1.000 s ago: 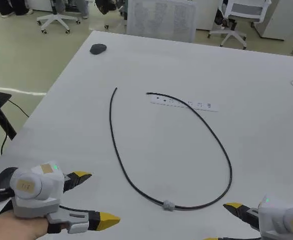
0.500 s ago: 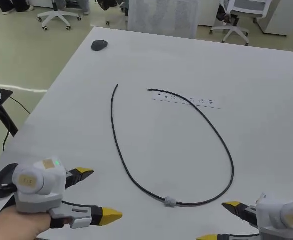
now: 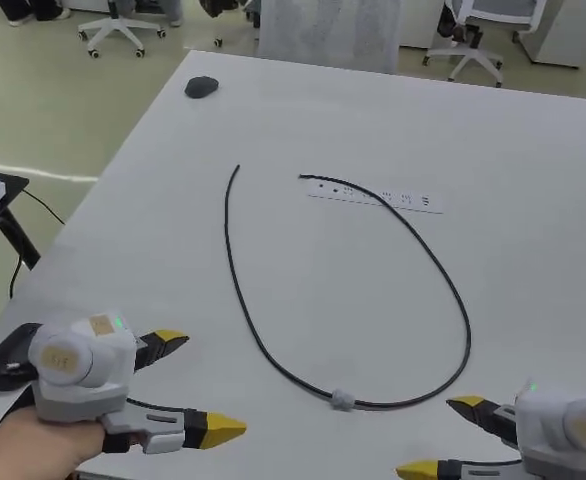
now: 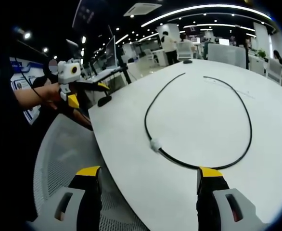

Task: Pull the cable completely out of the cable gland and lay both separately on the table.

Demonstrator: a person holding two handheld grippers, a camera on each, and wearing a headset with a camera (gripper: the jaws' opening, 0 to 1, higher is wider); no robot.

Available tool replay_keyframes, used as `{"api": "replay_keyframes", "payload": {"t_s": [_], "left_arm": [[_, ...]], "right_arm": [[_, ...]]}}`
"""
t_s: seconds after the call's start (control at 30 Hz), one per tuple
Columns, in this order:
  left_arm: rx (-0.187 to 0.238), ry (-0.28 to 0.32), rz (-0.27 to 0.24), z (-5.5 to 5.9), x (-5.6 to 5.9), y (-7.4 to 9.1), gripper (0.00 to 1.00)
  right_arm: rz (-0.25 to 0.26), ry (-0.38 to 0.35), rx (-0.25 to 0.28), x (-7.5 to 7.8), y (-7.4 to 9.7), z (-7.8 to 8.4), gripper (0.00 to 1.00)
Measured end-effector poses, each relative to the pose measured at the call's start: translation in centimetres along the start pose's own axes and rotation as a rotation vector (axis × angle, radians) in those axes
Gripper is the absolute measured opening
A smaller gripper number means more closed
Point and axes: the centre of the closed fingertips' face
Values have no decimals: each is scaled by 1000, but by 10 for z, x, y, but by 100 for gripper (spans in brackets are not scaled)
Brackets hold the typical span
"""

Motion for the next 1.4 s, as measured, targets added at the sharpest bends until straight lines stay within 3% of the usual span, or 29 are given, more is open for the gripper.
{"api": "replay_keyframes", "payload": {"t_s": [0.27, 0.67, 1.0, 1.13, 1.4], "left_arm": [[-6, 15, -2, 2, 1, 1, 93], [-24, 19, 3, 7, 1, 2, 94], [-8, 52, -1, 11, 2, 8, 96], [-45, 13, -10, 21, 0, 5, 96], [-47, 14, 9, 21, 4, -1, 95]], "right_arm": [[-2, 50, -17, 0, -8, -6, 84], [-15, 137, -39, 9, -30, -33, 81], [-46, 185, -104, 12, -52, -33, 76], [-53, 237, -159, 14, -59, -29, 73], [-81, 283, -216, 15, -80, -21, 59]]}}
Point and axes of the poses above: the centre of the closed fingertips' face, and the gripper's own axes: y roughly backward along the fingers, x roughly to its right, z roughly out of its underside, and after that the axes turned 2 degrees about x, right-handed
